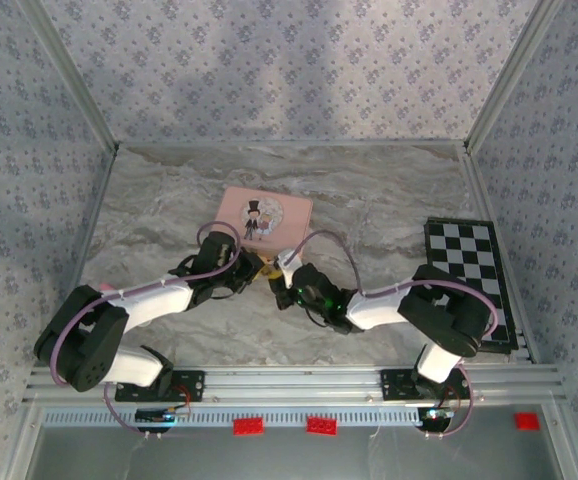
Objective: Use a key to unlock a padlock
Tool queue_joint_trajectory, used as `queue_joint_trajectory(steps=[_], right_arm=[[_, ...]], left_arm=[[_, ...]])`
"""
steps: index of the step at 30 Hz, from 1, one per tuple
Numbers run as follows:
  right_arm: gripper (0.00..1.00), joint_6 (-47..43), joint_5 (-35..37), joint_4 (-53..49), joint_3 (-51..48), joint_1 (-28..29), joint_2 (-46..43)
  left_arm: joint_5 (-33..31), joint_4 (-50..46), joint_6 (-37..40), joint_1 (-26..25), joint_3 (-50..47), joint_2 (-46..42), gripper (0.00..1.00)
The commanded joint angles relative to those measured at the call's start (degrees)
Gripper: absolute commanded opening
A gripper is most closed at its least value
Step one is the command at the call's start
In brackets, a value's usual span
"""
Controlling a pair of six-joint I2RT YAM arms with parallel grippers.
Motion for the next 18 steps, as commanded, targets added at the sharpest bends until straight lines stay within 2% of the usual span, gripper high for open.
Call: queue_joint_trajectory(steps=[1,7,12,18], right_arm=[[0.05,8.16,-5.57,-3.15,-0.16,-2.71,-1.69],[0.07,12.46,-8.59,-4.74,0.15,-3.57,-1.79],[0.07,16.73,-10.27,-0.59,-2.82,-5.05,-2.12],[0.07,15.67,-9.81,-1.65,-3.0,-5.21,-2.89]], left_arm=[[0.85,4.65,1.06,-0.72,1.33,0.52,0.0],[0.54,4.28,1.81,-1.55,2.68,1.59,0.0],[0.75,4.52,1.91,-1.73,3.11,2.66,0.0],[-0.54,2.01,3.34,-2.37,3.67,2.92,0.0]])
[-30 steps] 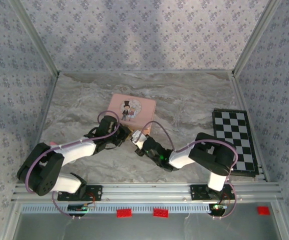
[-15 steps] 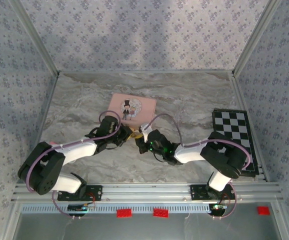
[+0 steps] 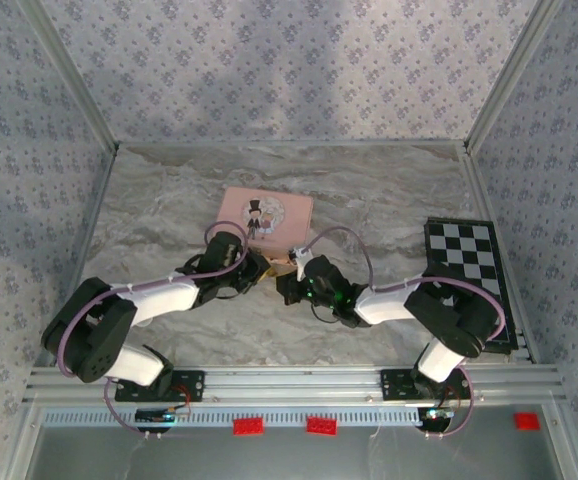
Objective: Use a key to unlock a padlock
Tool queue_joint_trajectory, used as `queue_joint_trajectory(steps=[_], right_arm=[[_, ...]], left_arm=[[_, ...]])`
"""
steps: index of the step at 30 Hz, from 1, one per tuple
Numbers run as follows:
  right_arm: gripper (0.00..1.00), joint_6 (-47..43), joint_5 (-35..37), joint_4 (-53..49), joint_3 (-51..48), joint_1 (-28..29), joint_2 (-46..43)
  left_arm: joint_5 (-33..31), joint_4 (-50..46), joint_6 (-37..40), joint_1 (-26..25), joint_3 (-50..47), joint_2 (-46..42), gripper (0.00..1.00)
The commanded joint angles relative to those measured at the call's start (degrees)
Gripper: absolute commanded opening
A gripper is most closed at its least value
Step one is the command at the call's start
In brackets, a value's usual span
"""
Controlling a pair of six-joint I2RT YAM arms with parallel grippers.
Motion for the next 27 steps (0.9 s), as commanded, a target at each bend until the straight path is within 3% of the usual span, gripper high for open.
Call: queue_joint_trajectory(steps=[1,5,8,18,27], right_arm=[[0.07,0.68,0.94,-1.97,-0.53,-0.19,-1.35],[0.06,0.02,1.95,-2.25,-0.96,-0.03,-1.36],[0.05,-0.26,2.46,-2.68,-1.0,0.2,-1.19],[0.04,-0.43,3.04,-2.66,-0.79,0.65,-0.92],[0.03,0.05,2.82,-2.37,-0.88,0.58,-0.25]], left_arm=[[-1.04,0.51,2.02,-0.53,2.08,-0.19,0.0],[-1.73,0.2,1.75,-0.52,1.17,-0.4,0.01],[-1.9,0.03,1.74,-0.51,1.09,-0.28,0.14],[-1.92,0.89,1.84,-0.27,0.75,0.12,0.38],[-2.1,1.12,2.61,1.87,-1.19,-0.78,0.46]])
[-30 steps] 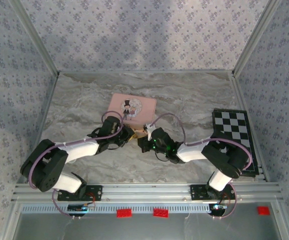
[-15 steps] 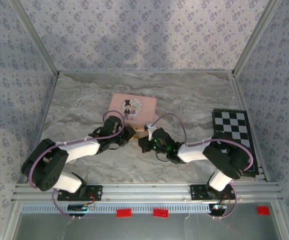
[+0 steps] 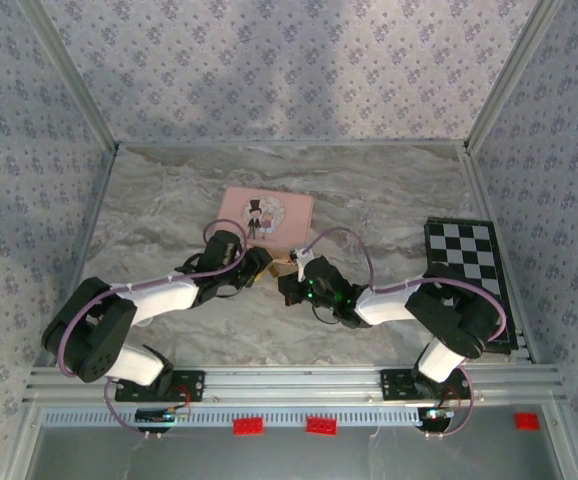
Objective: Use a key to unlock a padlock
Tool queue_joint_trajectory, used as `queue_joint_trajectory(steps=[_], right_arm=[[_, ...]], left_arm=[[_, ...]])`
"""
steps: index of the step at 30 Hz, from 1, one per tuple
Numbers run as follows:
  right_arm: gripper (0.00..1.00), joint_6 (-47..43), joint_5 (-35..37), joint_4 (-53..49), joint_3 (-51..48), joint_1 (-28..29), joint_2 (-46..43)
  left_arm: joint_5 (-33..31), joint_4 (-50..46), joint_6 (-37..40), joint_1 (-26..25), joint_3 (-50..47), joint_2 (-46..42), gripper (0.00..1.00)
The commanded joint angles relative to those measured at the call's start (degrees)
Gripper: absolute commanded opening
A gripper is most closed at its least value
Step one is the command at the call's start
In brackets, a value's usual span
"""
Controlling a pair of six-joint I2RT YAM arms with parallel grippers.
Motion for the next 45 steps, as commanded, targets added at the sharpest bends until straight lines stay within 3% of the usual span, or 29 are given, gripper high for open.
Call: queue_joint_trajectory(steps=[1,6,12,17,22,27,37,45], right_arm=[[0.04,0.16,0.81,-0.77,-0.66,0.08,0.21],[0.04,0.66,0.87,-0.43,-0.59,0.02,0.77],[0.04,1.2,2.43,-1.33,-0.68,-0.04,0.33],[0.04,2.41,2.0,-1.08,-0.76,-0.59,1.12],[0.04,4.12,0.89,0.67,-1.19,-1.2,2.31],[0.06,5.05,0.69,1.02,-1.56,-1.55,2.75],[0.06,6.79,0.23,1.62,-1.91,-2.81,3.8],[0.12,7.35,-1.48,1.15,-1.14,-4.08,5.4]], left_arm=[[-0.9,0.45,1.42,1.07,-1.3,-0.95,0.49],[-2.12,-2.73,5.45,2.23,-1.54,-4.48,0.62],[-8.33,-18.5,17.09,2.48,0.62,-14.41,0.81],[-11.72,-29.87,29.51,8.04,5.83,-18.94,0.98],[-7.7,-32.03,37.85,15.55,12.9,-12.71,1.0],[-3.4,-30.54,39.97,18.5,17.56,-3.3,1.0],[-0.3,-26.51,39.39,18.61,20.1,5.19,1.0],[1.57,-23.53,37.01,16.83,17.53,6.97,0.97]])
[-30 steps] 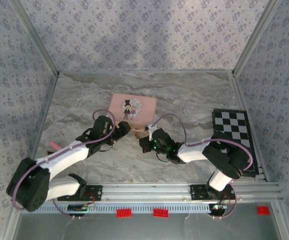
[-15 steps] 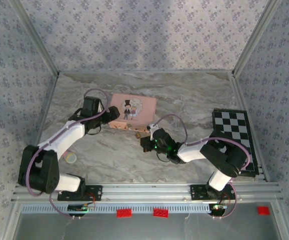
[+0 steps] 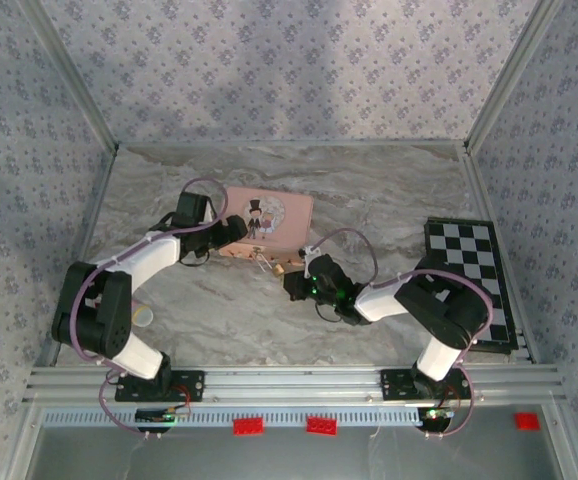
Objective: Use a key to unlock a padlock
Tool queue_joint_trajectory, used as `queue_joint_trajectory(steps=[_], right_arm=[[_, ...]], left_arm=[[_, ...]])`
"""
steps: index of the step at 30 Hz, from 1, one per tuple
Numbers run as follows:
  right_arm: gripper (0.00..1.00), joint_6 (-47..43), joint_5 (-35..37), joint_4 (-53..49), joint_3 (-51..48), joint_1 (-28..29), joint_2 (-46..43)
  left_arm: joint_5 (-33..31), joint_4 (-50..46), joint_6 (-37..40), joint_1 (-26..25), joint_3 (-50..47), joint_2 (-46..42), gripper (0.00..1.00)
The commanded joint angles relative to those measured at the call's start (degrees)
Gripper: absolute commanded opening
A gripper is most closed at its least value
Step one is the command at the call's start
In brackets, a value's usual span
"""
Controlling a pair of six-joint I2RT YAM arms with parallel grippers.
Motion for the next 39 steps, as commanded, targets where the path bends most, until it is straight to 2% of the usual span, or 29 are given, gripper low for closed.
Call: queue_joint_trajectory(steps=[1,12,14,20,28,36,39], right_arm=[[0.13,1.03,-0.59,-1.82,0.01,-0.52,1.29],[0.26,-2.39,-0.63,-3.37,-1.06,-2.13,-1.06],[0.3,-5.46,-2.36,-3.38,-1.1,-3.05,-1.92],[0.38,-7.35,-8.62,-6.14,2.26,-6.66,-1.14],[0.39,-10.02,-8.84,-8.61,7.71,-6.65,0.55],[0.39,-6.89,-9.87,-4.65,8.93,-6.76,4.4],[0.39,-5.57,-8.26,-3.36,8.13,-6.74,4.55]], left_arm=[[1.56,2.08,-1.07,-1.76,-1.31,0.52,0.97],[-1.29,2.79,-4.1,-5.89,-4.02,-0.7,0.95],[-1.4,3.01,-4.58,-6.58,-4.38,-1.0,0.95],[-1.92,2.98,-6.08,-8.34,-4.51,-0.41,0.95],[-2.33,3.37,-7.53,-10.58,-3.98,0.42,0.95],[-2.59,3.19,-7.96,-10.72,-4.01,0.11,0.95],[-2.69,3.45,-8.2,-10.78,-4.16,-0.05,0.95]])
